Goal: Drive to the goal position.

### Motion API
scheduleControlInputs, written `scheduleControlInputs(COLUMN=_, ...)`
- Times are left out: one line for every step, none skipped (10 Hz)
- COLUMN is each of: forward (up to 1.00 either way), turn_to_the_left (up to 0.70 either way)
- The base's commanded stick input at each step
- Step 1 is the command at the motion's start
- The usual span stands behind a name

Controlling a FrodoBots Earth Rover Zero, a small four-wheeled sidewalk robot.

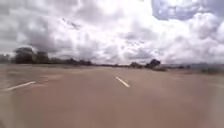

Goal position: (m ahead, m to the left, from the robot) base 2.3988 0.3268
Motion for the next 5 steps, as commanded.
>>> scheduleControlInputs(forward=1.0, turn_to_the_left=0.09)
scheduleControlInputs(forward=1.0, turn_to_the_left=0.14)
scheduleControlInputs(forward=1.0, turn_to_the_left=0.19)
scheduleControlInputs(forward=1.0, turn_to_the_left=0.24)
scheduleControlInputs(forward=1.0, turn_to_the_left=0.07)
